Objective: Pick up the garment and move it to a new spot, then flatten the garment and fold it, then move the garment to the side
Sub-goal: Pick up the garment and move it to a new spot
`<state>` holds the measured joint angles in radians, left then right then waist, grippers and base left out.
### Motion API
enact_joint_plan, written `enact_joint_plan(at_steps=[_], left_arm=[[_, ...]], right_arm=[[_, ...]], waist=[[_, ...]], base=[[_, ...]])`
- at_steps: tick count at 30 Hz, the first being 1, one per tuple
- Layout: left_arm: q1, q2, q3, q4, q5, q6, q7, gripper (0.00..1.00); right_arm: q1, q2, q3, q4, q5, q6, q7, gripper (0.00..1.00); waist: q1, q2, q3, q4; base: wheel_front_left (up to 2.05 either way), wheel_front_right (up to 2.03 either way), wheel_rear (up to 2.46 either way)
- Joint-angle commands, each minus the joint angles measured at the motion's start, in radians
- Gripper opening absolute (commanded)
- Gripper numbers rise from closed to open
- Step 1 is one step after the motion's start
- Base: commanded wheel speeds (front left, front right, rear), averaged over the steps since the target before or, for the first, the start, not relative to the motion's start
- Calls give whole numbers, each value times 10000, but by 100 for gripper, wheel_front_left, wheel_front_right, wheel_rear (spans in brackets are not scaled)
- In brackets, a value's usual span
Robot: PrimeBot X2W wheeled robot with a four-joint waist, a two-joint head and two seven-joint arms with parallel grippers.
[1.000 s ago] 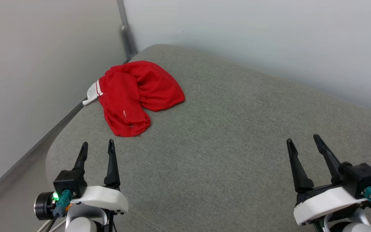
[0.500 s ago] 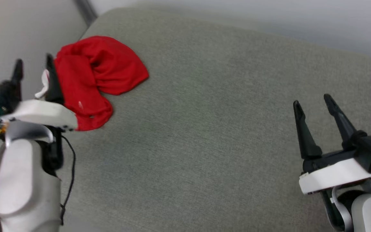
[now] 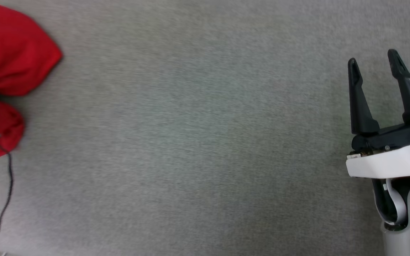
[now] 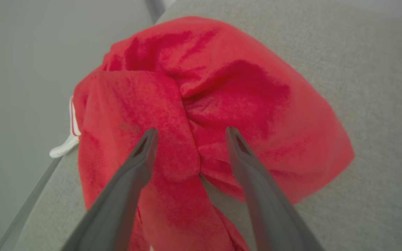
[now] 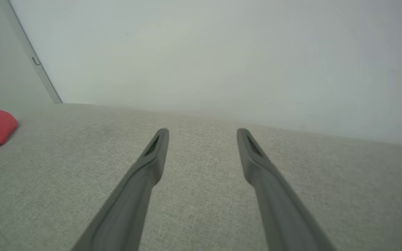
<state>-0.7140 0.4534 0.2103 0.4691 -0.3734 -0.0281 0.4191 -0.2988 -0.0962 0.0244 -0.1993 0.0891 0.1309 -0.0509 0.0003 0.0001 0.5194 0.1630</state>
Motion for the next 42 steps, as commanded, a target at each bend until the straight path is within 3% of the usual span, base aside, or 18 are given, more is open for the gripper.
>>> enact_joint_plan(at_steps=[1,2,4,9,10,11,12,21,31,37,42], left_arm=[[-185,291,177,207,-197,-44,580,100],[-121,633,510,652,-627,33,1708,100],[-10,687,706,898,-915,118,2357,100],[579,234,787,1472,-1338,655,3943,100],[669,175,793,1395,-1343,740,4005,55],[696,185,850,1233,-1322,832,3829,23],[710,191,880,1092,-1304,882,3661,0],[200,542,822,-92,-441,1195,1020,0],[-311,434,-104,-709,666,848,-2280,0],[-382,-58,-857,-986,916,443,-3506,0],[-36,-936,-1626,-1294,893,154,-4002,0]], right_arm=[[-245,9,24,-64,86,-3,-101,100],[-377,43,29,-18,126,-3,-227,100],[-415,68,38,47,164,-3,-293,100],[-417,89,-28,173,214,-3,-397,100],[-402,86,-55,190,202,-5,-398,100],[-397,92,-74,173,184,-3,-387,100],[-388,97,-87,176,161,-3,-390,100],[88,181,-140,377,159,-3,-445,100],[907,414,-218,608,306,-5,-413,100],[1493,465,-468,716,421,-3,-326,100],[1984,468,-605,767,614,-3,-207,100]], waist=[[-3,-1,879,-825],[-3,-1,1122,-1031],[-3,-1,1204,-1131],[-3,-1,1223,-1231],[-3,-1,1179,-1238],[-3,-1,1147,-1243],[-3,-1,1090,-1240],[-3,-1,-202,-979],[-3,-1,-2090,-930],[-3,-1,-3187,-1199],[-3,-1,-4030,-1566]], base=[[0,0,0],[0,0,0],[0,0,0],[0,0,0],[0,0,0],[0,0,0],[0,0,0],[0,0,0],[0,0,0],[0,0,0],[0,0,0]])
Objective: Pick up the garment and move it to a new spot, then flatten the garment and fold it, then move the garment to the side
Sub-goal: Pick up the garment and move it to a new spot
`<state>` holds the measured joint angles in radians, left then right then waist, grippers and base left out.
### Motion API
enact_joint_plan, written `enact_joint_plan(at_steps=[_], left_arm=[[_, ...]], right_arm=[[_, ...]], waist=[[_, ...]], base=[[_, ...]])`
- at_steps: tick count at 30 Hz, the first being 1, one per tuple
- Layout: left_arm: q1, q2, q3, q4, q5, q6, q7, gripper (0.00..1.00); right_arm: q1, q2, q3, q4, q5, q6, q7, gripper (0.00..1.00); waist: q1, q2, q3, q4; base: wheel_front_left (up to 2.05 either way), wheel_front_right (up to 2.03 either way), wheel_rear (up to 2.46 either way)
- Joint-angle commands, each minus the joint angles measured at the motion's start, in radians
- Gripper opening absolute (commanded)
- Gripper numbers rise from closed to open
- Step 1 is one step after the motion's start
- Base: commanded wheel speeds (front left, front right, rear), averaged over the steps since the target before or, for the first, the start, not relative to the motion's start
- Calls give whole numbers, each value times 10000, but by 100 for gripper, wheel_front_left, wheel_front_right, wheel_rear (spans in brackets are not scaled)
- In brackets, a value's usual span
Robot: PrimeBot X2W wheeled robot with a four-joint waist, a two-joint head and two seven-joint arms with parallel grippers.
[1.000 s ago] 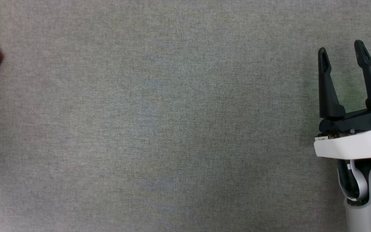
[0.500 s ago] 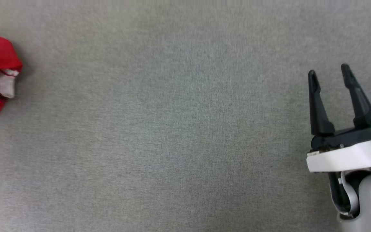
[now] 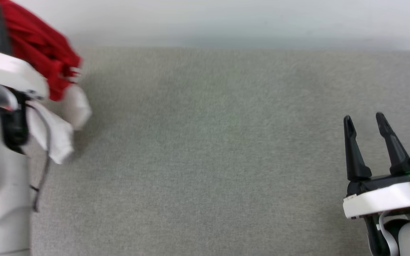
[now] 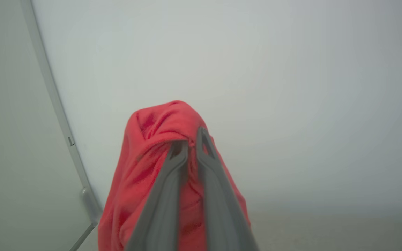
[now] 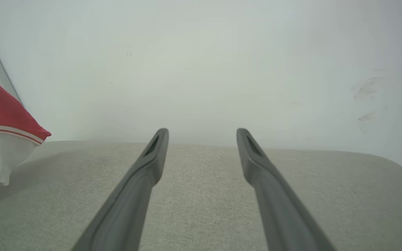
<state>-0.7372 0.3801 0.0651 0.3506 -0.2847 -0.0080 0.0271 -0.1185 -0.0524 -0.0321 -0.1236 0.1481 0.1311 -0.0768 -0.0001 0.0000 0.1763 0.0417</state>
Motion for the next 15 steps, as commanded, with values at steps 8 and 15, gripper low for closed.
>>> enact_joint_plan(at_steps=[8,15], left_arm=[[886,-1482,-1403,-846,-21,-368,-118,0],[1755,-2715,-2758,-1536,-180,-635,-377,0]], right_arm=[[690,28,-83,-176,84,-7,355,100],[898,27,-192,-427,149,-7,571,100]], waist=[[1,0,-1366,-1214],[1,0,-1290,-2136]], base=[[0,0,0],[0,0,0]])
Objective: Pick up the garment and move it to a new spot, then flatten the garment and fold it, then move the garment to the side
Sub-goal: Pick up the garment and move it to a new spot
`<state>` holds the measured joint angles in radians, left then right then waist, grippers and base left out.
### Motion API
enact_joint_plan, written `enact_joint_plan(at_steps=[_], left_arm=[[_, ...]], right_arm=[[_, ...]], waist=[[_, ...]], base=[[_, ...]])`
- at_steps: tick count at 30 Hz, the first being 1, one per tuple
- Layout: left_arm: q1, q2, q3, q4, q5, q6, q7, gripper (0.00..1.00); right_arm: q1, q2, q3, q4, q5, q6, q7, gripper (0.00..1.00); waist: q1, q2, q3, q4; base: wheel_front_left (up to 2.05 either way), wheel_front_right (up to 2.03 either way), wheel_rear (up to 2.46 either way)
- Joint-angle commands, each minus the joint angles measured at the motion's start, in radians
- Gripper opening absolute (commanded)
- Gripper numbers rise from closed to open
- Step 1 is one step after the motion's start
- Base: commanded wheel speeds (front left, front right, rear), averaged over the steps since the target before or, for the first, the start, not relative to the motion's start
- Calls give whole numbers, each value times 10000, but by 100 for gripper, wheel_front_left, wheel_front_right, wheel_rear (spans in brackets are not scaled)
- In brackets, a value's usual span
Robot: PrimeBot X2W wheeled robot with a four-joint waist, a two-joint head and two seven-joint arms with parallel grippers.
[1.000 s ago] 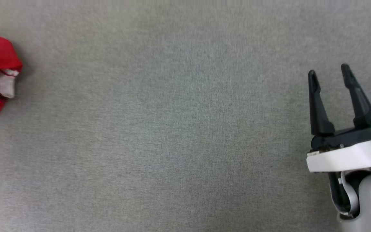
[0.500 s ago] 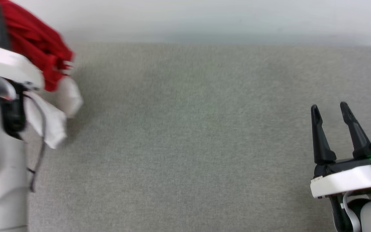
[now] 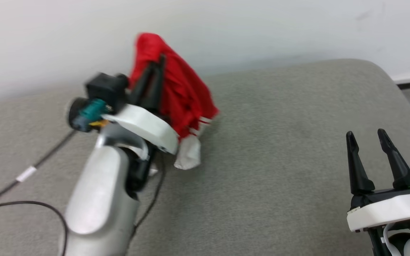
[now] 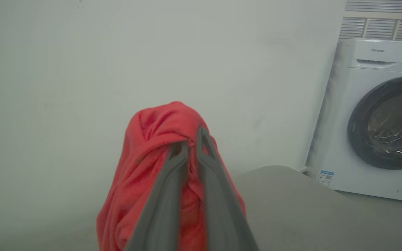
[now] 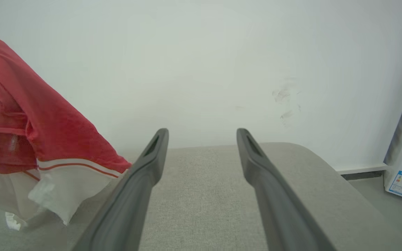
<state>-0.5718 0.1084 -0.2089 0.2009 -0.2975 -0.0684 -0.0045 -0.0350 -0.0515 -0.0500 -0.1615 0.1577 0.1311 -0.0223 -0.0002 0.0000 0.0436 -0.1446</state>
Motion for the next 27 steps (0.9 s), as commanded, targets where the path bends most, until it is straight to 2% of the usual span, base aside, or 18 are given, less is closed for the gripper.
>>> enact_joint_plan(at_steps=[1,6,11,17,19,20,21,27], left_arm=[[214,-114,-221,-85,-46,-63,-134,0],[1081,-463,-1398,45,-366,-132,-449,0],[2180,-555,-2457,583,-616,175,-603,0],[3020,-578,-3219,1332,-743,431,-809,0],[3114,-586,-3494,1431,-856,487,-889,36],[3140,-585,-3603,1434,-929,499,-969,96],[3122,-583,-3706,1395,-924,535,-1096,100],[2892,-583,-3972,767,-751,886,-2007,100]], right_arm=[[77,19,-19,-79,101,-5,23,100],[40,23,-83,-147,208,-5,-37,100],[-155,20,-85,-91,367,-5,-211,100],[-330,20,-52,89,432,-5,-315,100],[-399,16,-101,145,382,-7,-352,100],[-429,17,-111,173,362,-7,-364,100],[-443,17,-116,181,351,-5,-365,100],[-237,18,-137,195,223,-5,-312,100]], waist=[[2,0,114,-376],[2,0,576,-709],[2,0,1052,-758],[2,0,1360,-514],[2,0,1378,-367],[2,0,1342,-287],[2,0,1314,-203],[2,0,858,363]], base=[[0,0,0],[0,0,0],[0,0,0],[0,0,0],[0,0,0],[0,0,0],[0,0,0],[0,0,0]])
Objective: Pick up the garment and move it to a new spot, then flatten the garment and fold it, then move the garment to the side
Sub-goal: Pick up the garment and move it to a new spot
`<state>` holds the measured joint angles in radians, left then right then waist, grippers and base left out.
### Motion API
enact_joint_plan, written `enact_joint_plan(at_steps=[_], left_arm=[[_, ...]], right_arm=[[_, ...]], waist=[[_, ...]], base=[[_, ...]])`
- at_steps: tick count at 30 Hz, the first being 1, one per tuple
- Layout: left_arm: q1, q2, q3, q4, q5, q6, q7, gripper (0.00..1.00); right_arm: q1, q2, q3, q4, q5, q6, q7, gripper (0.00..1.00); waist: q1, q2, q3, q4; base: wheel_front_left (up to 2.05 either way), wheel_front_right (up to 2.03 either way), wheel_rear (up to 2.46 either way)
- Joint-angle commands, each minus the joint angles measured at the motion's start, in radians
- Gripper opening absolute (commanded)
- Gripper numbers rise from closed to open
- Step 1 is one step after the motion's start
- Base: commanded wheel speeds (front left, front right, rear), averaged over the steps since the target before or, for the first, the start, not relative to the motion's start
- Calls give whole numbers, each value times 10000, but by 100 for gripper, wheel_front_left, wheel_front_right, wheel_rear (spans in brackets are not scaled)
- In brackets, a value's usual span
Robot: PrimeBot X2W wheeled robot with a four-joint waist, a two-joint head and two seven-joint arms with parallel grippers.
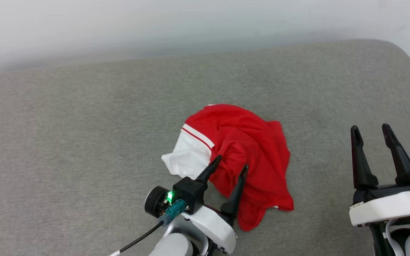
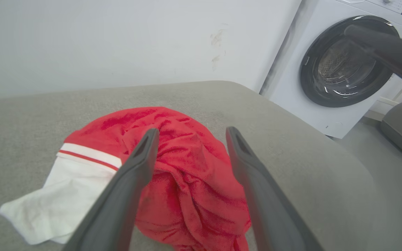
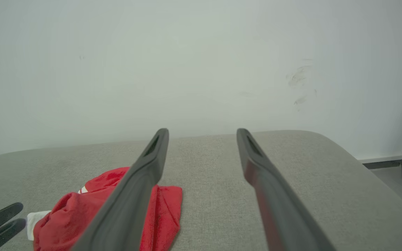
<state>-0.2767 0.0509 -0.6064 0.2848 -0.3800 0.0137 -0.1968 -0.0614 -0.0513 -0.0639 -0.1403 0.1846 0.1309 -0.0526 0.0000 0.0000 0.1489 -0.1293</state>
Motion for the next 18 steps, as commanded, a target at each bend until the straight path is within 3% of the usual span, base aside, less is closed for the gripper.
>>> enact_joint_plan(at_steps=[1,8,18], left_arm=[[-93,-3,43,-223,110,142,-193,100],[173,410,973,-1011,29,832,-511,100],[1060,1915,2434,-1149,-419,1462,-169,100]], right_arm=[[67,16,-25,-26,-81,-3,23,100],[438,16,-195,-164,-197,-3,243,100],[1077,14,-218,-159,-262,-3,543,100]], waist=[[0,0,-274,302],[0,0,-821,891],[0,0,-1444,1031]], base=[[0,0,0],[0,0,0],[0,0,0]])
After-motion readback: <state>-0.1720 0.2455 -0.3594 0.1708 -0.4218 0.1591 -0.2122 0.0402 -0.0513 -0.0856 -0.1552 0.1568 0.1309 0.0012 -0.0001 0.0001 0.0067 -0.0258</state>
